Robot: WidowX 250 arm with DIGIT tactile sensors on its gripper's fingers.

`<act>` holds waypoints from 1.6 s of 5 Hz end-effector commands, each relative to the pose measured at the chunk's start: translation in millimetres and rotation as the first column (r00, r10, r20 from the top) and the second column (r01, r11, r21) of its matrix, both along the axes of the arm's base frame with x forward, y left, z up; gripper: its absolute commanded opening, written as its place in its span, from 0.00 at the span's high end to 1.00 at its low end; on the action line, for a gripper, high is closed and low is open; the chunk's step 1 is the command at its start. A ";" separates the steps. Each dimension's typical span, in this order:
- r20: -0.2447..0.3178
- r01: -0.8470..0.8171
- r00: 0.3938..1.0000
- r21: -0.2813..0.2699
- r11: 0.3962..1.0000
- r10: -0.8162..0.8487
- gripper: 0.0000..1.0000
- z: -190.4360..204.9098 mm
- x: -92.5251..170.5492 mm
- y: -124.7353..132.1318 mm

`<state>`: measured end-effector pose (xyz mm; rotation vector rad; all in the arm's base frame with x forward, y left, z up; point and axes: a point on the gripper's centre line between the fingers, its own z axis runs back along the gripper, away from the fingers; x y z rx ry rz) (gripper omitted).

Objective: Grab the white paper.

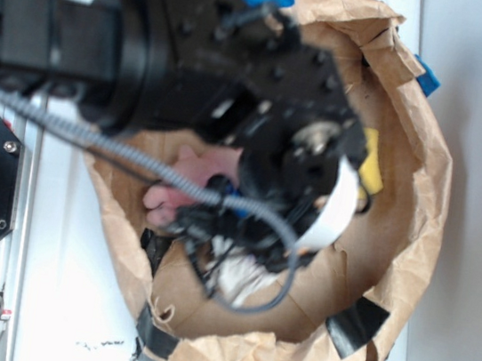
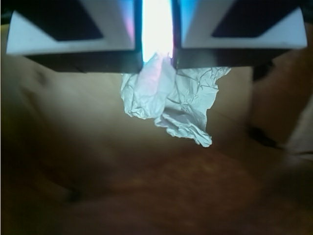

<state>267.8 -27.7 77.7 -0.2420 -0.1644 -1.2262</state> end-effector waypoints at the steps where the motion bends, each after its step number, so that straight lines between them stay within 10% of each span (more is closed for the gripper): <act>1: 0.045 -0.436 0.900 0.107 0.894 0.433 1.00 21.6 -17.8 2.3; 4: -0.006 -0.751 0.637 0.220 0.623 0.771 1.00 69.2 -32.8 -13.7; 8: 0.103 -0.809 0.570 0.245 0.534 0.815 1.00 111.8 -45.0 -26.0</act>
